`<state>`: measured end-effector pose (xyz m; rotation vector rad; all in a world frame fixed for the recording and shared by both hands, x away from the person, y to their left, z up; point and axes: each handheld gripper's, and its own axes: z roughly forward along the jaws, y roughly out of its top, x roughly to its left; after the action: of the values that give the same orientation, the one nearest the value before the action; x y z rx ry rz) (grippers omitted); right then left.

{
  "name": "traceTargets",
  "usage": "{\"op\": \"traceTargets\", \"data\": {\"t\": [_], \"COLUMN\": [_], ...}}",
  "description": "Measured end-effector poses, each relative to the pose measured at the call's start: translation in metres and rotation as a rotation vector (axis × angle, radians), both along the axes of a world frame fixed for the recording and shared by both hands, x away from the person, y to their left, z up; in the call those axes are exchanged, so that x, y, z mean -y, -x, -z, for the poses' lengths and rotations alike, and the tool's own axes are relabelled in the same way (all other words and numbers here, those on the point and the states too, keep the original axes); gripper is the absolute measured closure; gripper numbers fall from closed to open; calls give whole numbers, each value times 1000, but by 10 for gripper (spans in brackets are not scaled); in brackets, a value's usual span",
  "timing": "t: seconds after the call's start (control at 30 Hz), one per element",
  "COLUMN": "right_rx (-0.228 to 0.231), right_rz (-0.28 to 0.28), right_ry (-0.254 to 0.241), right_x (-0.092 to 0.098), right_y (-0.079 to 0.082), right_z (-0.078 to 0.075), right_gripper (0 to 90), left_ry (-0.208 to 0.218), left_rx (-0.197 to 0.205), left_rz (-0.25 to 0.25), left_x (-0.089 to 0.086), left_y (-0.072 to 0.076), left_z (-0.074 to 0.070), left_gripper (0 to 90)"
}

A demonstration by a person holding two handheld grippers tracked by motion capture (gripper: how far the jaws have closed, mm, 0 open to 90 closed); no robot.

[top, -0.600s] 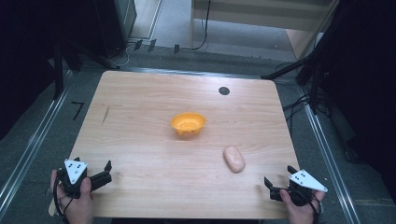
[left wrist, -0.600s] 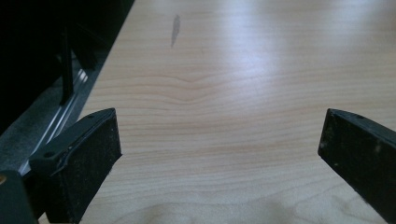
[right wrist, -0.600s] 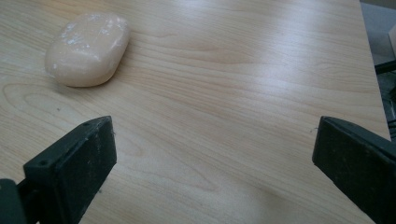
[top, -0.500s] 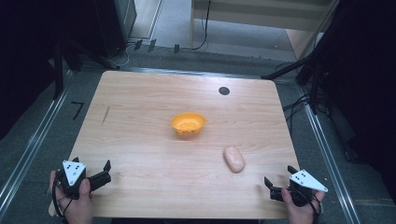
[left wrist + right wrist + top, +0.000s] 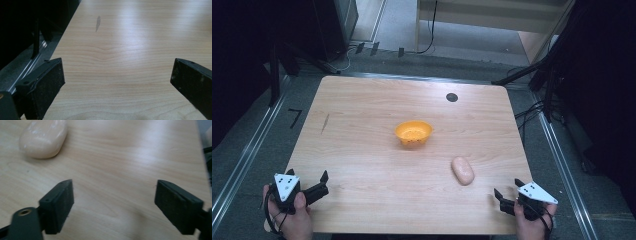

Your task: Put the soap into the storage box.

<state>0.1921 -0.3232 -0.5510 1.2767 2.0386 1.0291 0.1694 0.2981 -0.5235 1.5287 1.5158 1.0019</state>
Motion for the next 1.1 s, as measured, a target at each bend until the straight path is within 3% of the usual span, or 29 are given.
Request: {"op": "traceTargets", "data": {"t": [0.13, 0.33, 0.6, 0.83, 1.1], "right_rx": [-56, -112, -214, -255, -290], "right_rz": [-35, -57, -33, -12, -29], "right_ry": [55, 76, 95, 114, 133], "right_x": [-13, -23, -30, -30, -38], "right_y": [-7, -18, -36, -43, -51], "right_z": [-5, -13, -23, -28, -36], "right_gripper": [189, 191, 193, 193, 193], "left_ry": [-17, -29, -32, -37, -39], "left_rx": [11, 12, 11, 4, 6], "left_rz": [26, 22, 28, 31, 35], "left_x": [2, 4, 4, 4, 4], "left_y": [1, 1, 1, 1, 1], "left_z": [0, 0, 0, 0, 0], "left_gripper": [0, 0, 0, 0, 0]}}
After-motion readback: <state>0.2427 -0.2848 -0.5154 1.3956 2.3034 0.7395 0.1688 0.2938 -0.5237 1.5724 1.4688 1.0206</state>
